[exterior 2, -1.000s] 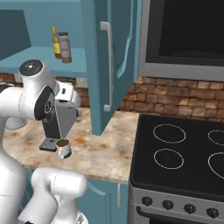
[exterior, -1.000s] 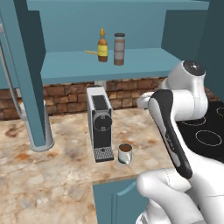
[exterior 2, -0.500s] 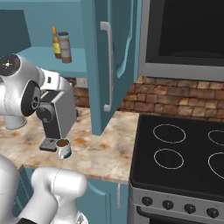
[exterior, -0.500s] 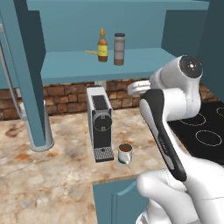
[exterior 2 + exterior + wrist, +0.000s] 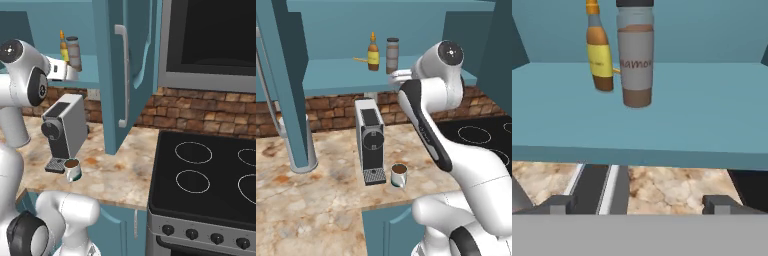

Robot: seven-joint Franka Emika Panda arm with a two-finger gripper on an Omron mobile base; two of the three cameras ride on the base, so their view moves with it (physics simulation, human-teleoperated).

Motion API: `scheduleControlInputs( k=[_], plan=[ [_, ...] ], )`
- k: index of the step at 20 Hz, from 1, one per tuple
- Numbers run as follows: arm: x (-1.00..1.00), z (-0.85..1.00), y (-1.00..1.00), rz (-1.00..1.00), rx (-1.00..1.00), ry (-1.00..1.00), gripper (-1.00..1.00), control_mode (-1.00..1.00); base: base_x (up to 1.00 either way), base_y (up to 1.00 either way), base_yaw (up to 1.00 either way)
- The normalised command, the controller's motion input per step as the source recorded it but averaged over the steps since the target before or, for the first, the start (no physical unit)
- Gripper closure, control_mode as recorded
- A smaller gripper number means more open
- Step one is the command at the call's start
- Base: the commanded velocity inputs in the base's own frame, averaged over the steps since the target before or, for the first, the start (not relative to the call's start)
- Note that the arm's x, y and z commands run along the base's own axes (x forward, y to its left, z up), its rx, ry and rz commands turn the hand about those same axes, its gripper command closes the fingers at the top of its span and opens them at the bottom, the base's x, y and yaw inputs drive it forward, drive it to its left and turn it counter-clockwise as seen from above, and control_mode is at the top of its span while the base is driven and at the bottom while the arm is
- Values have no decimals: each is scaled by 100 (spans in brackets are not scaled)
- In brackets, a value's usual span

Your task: Pick the cinnamon and honey bottle from the cabinet and place them next to the mug.

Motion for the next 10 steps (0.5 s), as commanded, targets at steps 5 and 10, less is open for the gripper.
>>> scheduleControlInputs(
  k=[5, 10],
  plan=[
    [31, 23, 2, 0, 1, -9, -100, -100, 0, 0, 0],
    [28, 7, -7, 1, 6, -8, -100, -100, 0, 0, 0]
  ],
)
